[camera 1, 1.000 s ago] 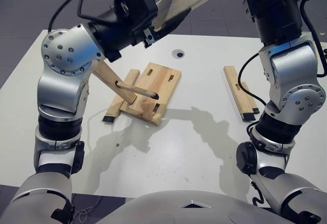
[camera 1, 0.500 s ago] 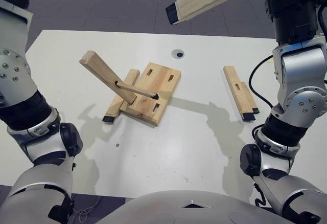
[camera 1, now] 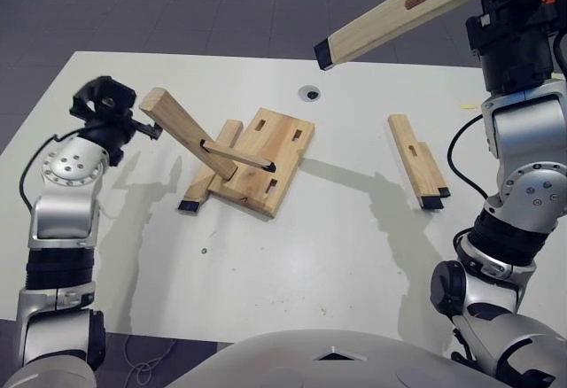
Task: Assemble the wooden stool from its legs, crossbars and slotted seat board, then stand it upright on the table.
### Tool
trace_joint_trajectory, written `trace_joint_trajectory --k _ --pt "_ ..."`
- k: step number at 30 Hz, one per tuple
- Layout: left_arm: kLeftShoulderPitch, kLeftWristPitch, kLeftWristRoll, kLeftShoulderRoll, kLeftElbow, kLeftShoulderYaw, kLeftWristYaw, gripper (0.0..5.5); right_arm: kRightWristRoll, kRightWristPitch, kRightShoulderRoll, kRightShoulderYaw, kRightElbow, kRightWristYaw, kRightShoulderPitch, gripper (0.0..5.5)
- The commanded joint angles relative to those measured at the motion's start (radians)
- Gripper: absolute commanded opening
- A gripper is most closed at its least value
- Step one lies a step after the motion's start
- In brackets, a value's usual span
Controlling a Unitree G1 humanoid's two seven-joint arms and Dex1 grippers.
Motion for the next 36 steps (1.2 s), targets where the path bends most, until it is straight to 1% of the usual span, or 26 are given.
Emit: trace_joint_trajectory --k 1,4,6,10,12,14,16,18,19,20,22,24,27,30,33,36 --pt "-0.002 0.023 -0.08 -0.069 -0.205 -0.088 -0.098 5.4 0.001 0.016 -0.015 -0.002 0.002 0.003 -0.006 1.02" --pt "-0.036 0.063 -0.113 -0.107 -0.3 -0.163 -0.148 5.4 -0.008 0.02 -0.015 0.004 0.008 0.006 -0.009 1.02" --pt "-0.046 0.089 -0.108 -0.094 -0.34 -0.193 -0.178 5.4 -0.015 0.026 -0.022 0.008 0.018 0.015 -0.018 1.02" --pt "-0.095 0.086 -0.05 -0.061 -0.298 -0.137 -0.136 5.4 -0.045 0.033 -0.059 -0.001 0.033 0.036 -0.028 1.02" --pt "-0.138 0.098 -0.065 -0.088 -0.319 -0.09 -0.102 5.4 -0.095 0.027 -0.084 0.003 0.05 0.058 -0.03 1.02" --pt "-0.189 0.173 -0.231 -0.167 -0.426 -0.025 -0.093 5.4 -0.159 0.017 -0.102 0.015 0.063 0.075 -0.027 1.02" --pt "-0.233 0.278 -0.505 -0.222 -0.536 0.059 -0.084 5.4 -0.186 0.016 -0.102 0.016 0.07 0.09 -0.023 1.02" --pt "-0.228 0.36 -0.765 -0.192 -0.606 0.123 -0.111 5.4 -0.194 0.019 -0.099 0.011 0.071 0.102 -0.014 1.02" --pt "-0.207 0.396 -0.859 -0.162 -0.619 0.145 -0.132 5.4 -0.197 0.021 -0.099 0.007 0.072 0.108 -0.01 1.02" --pt "-0.173 0.424 -0.898 -0.122 -0.624 0.153 -0.167 5.4 -0.197 0.023 -0.099 0.002 0.073 0.113 -0.005 1.02" --pt "-0.09 0.471 -0.896 -0.036 -0.643 0.121 -0.238 5.4 -0.205 0.028 -0.101 0.0 0.073 0.125 0.004 1.02" --pt "-0.022 0.506 -0.915 0.02 -0.68 0.083 -0.28 5.4 -0.209 0.033 -0.098 0.004 0.07 0.138 0.01 1.02" --pt "0.021 0.51 -0.892 0.047 -0.702 0.029 -0.292 5.4 -0.223 0.034 -0.092 0.009 0.068 0.153 0.018 1.02" --pt "0.011 0.474 -0.814 0.032 -0.682 -0.015 -0.262 5.4 -0.234 0.035 -0.089 0.009 0.069 0.161 0.018 1.02" --pt "0.0 0.455 -0.805 0.0 -0.662 -0.023 -0.248 4.96 -0.242 0.038 -0.086 0.01 0.072 0.166 0.015 1.02" --pt "-0.005 0.454 -0.838 -0.003 -0.658 -0.012 -0.257 4.44 -0.251 0.042 -0.085 0.012 0.075 0.169 0.015 1.02"
